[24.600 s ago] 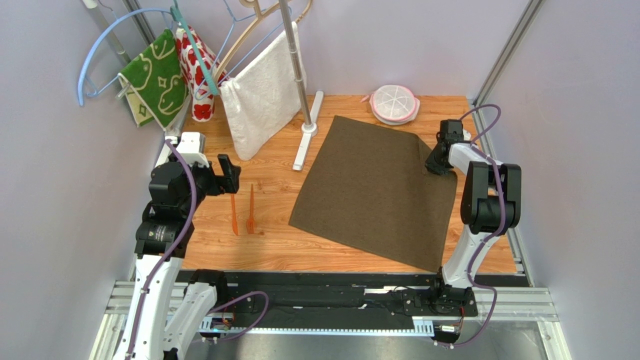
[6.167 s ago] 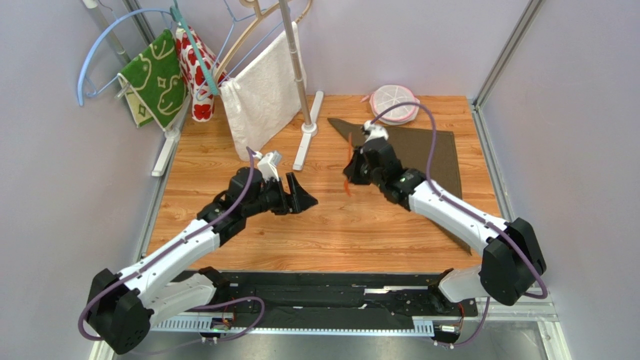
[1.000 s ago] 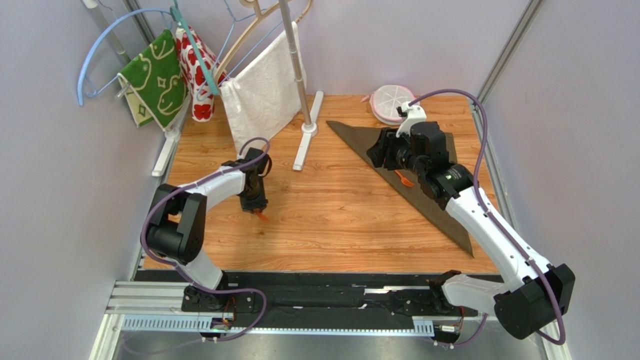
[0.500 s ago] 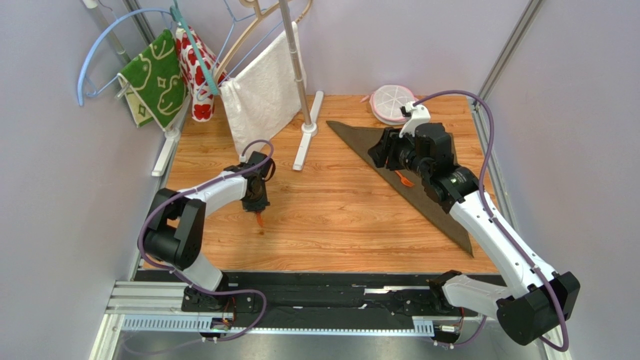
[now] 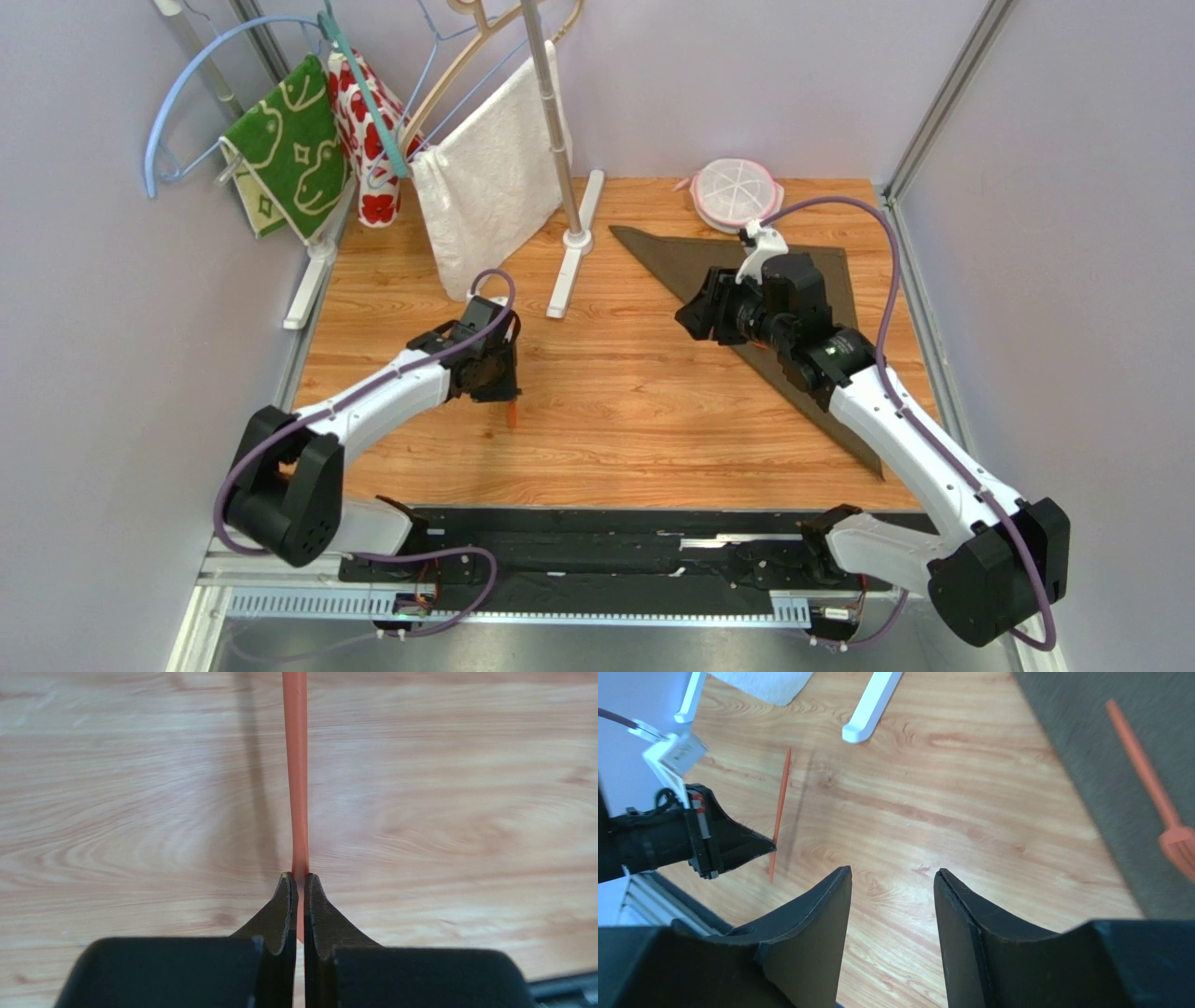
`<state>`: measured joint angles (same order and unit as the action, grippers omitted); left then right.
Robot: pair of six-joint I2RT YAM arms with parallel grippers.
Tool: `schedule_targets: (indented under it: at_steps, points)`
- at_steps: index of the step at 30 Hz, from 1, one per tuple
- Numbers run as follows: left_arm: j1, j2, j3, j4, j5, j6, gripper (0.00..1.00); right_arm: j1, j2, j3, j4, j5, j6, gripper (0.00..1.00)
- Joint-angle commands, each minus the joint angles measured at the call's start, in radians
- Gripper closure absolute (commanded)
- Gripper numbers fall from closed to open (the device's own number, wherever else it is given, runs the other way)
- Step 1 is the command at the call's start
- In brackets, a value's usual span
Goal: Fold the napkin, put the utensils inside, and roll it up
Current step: Grab a utensil with the left arm, then pass the utensil from the left arm to the right, then place the utensil onto the napkin
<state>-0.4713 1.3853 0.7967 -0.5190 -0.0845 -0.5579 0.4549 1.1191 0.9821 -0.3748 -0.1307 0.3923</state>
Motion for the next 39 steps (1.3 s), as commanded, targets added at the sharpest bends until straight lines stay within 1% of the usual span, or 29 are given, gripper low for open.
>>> schedule_targets:
  at_steps: [1, 3, 5, 6, 8, 12, 20, 27, 30, 33, 34, 36, 37, 39]
  points:
    - [-0.05, -0.106, -0.013, 0.132, 0.17, 0.001, 1.0, 0.013, 0.036, -0.097, 0.204, -0.154, 0.193, 0.49]
    - [-0.072, -0.135, -0.019, 0.164, 0.207, -0.013, 1.0, 0.028, 0.076, -0.134, 0.299, -0.179, 0.278, 0.49]
    - [-0.105, -0.153, -0.025, 0.21, 0.242, -0.045, 1.0, 0.048, 0.099, -0.144, 0.347, -0.19, 0.344, 0.5]
    - [-0.115, -0.173, -0.036, 0.232, 0.252, -0.059, 1.0, 0.053, 0.11, -0.157, 0.406, -0.195, 0.359, 0.5]
    - [-0.142, -0.193, -0.053, 0.304, 0.275, -0.112, 1.0, 0.064, 0.142, -0.16, 0.456, -0.205, 0.391, 0.5]
    - [-0.187, -0.201, -0.056, 0.355, 0.279, -0.163, 1.0, 0.094, 0.203, -0.145, 0.51, -0.233, 0.433, 0.5]
    - [-0.243, -0.192, -0.053, 0.413, 0.298, -0.215, 1.0, 0.171, 0.298, -0.109, 0.536, -0.222, 0.433, 0.5]
    - [-0.265, -0.193, -0.059, 0.432, 0.305, -0.229, 1.0, 0.212, 0.315, -0.099, 0.534, -0.211, 0.413, 0.51]
    - [-0.276, -0.198, -0.056, 0.436, 0.305, -0.228, 1.0, 0.222, 0.324, -0.089, 0.525, -0.204, 0.405, 0.53]
    - [-0.283, -0.203, -0.053, 0.436, 0.301, -0.224, 1.0, 0.228, 0.343, -0.088, 0.524, -0.207, 0.405, 0.64]
    - [-0.285, -0.203, -0.054, 0.438, 0.302, -0.224, 1.0, 0.229, 0.346, -0.089, 0.525, -0.201, 0.407, 0.74]
    - [-0.286, -0.204, -0.054, 0.432, 0.305, -0.218, 1.0, 0.229, 0.343, -0.089, 0.522, -0.192, 0.405, 0.88]
    - [-0.286, -0.206, -0.053, 0.427, 0.307, -0.217, 0.99, 0.229, 0.335, -0.086, 0.513, -0.17, 0.399, 1.0]
    - [-0.286, -0.218, -0.045, 0.409, 0.305, -0.203, 0.85, 0.228, 0.328, -0.076, 0.469, -0.146, 0.366, 1.0]
